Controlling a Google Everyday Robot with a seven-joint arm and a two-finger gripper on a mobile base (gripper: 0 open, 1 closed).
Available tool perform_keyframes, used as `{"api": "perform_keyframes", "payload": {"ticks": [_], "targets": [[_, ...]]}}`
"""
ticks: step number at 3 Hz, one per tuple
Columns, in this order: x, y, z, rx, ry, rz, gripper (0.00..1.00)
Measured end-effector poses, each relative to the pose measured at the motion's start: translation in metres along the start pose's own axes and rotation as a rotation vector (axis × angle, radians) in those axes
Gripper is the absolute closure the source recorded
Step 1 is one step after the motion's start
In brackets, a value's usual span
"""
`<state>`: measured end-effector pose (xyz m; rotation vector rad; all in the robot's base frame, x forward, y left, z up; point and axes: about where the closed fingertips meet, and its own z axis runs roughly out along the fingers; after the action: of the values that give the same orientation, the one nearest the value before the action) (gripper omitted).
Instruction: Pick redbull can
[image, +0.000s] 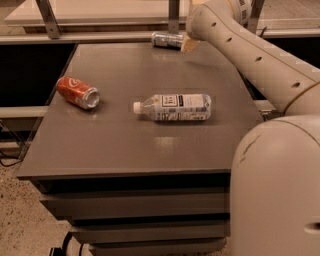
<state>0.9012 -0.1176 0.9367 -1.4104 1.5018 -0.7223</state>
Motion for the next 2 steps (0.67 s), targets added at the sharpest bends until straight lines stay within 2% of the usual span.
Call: {"api": "perform_keyframes", "payload": {"ticks": [1, 2], "targets": [[0.0038, 0.0074, 0.0152, -0.016, -0.004, 0.001, 0.32], [0.0050, 0.0094, 0.0175, -0.027, -0.012, 0.007, 0.32]]}}
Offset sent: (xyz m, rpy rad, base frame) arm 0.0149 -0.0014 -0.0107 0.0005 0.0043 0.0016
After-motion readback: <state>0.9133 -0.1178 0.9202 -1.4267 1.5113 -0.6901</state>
